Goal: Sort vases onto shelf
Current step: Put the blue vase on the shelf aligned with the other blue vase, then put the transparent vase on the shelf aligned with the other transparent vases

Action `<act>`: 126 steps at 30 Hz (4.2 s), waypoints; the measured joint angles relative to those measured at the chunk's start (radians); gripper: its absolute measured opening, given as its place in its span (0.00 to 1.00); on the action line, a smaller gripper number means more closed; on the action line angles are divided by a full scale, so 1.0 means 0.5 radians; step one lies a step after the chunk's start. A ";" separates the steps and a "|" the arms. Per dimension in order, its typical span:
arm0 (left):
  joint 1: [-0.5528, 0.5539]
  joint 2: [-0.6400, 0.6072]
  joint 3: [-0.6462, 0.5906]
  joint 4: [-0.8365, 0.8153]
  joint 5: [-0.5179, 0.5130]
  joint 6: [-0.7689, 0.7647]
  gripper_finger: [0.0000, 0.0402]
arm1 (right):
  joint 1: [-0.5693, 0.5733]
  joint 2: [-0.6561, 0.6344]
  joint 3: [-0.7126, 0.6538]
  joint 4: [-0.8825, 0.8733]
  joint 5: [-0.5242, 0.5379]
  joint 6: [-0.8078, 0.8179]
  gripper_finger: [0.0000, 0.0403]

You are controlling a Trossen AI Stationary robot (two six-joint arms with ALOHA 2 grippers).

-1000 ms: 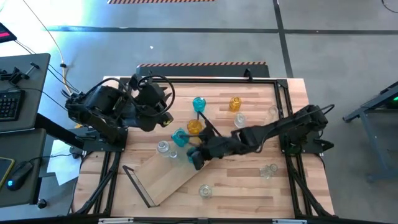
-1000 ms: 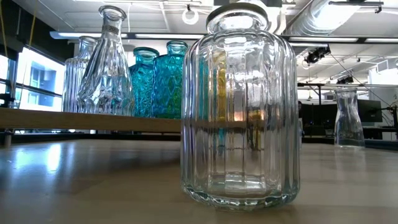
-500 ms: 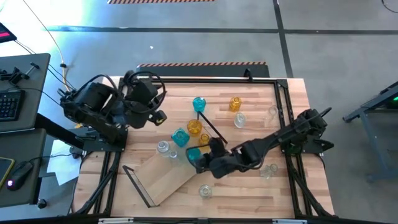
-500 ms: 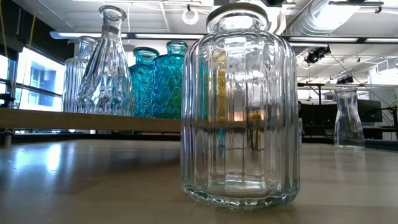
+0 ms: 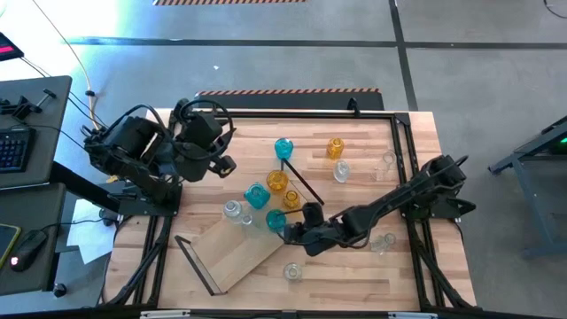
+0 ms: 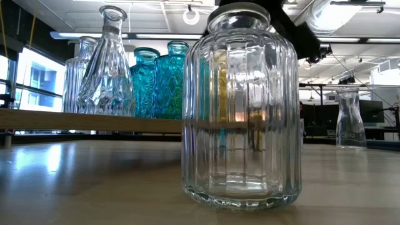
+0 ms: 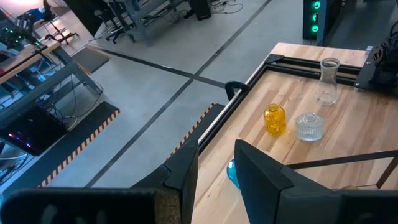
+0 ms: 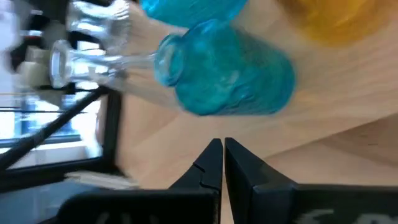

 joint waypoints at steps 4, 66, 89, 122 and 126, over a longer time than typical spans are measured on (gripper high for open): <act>0.000 0.000 0.000 0.000 0.000 0.000 0.24 | -0.003 0.000 -0.115 0.192 0.002 0.001 0.00; 0.001 0.002 0.000 0.000 0.111 -0.053 0.24 | -0.169 -0.001 -0.119 0.436 -0.174 -0.360 0.00; 0.001 0.002 0.000 0.000 0.121 -0.057 0.24 | -0.277 -0.001 -0.117 0.542 -0.211 -0.546 0.00; -0.257 -0.229 0.002 0.000 0.086 -0.086 0.24 | -0.599 -0.224 1.244 -1.017 -0.424 -2.312 0.00; -0.260 -0.242 0.000 0.000 0.059 -0.058 0.24 | -0.888 -0.219 1.483 -1.242 -0.735 -2.584 0.00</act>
